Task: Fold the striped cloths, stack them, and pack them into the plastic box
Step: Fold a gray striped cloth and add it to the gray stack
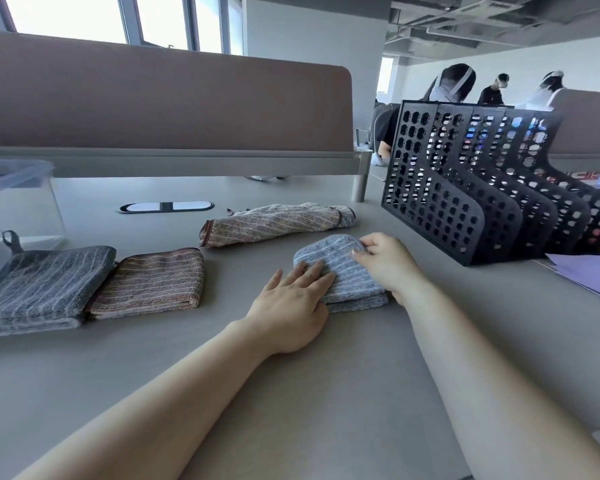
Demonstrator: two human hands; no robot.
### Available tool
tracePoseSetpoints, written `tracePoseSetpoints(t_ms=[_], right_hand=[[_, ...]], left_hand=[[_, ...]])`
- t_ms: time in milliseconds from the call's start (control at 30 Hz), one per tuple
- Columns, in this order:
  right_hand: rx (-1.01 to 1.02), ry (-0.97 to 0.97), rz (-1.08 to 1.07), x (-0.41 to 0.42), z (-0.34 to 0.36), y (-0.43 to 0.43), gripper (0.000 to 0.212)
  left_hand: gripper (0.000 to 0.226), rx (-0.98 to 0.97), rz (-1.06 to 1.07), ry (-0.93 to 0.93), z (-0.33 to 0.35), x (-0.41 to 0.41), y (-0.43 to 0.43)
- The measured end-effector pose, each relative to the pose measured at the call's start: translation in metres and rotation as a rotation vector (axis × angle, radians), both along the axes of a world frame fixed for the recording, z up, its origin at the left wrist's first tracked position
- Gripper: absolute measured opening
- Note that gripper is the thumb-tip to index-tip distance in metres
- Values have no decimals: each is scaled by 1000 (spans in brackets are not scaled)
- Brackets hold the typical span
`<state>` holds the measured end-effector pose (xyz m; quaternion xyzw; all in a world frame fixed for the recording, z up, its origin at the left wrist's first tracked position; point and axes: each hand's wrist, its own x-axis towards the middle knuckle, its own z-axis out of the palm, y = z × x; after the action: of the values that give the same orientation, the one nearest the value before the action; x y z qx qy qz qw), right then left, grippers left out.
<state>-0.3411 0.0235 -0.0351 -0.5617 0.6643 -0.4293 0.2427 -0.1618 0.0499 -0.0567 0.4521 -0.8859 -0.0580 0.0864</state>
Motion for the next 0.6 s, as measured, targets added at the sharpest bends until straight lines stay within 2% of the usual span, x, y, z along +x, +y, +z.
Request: tracePoseSetpoints(t_ms=[200,300,400,467,500,600], right_hand=[[89,261,-55,-6,-9,-7,25],[88,368,-65,-6,-10,-8,32],[-66,494,-108,-5,-7,-4,35],[-209,544,-5,-4,-5,-2,34],[-209,575,93,-2,-6,-3,35],[121,693,316,1,-17,-5,48]], left_hand=[[54,16,-3,-13,2,-1,1],[47,-27,23,107,7,-3,0],[43,-127,81,260,14,-7,-13],[45,-130,77,206,13,-11,-23],[47,-100,70,158,9,-13,-26],[55,49,77,49,-3,-15,-31]])
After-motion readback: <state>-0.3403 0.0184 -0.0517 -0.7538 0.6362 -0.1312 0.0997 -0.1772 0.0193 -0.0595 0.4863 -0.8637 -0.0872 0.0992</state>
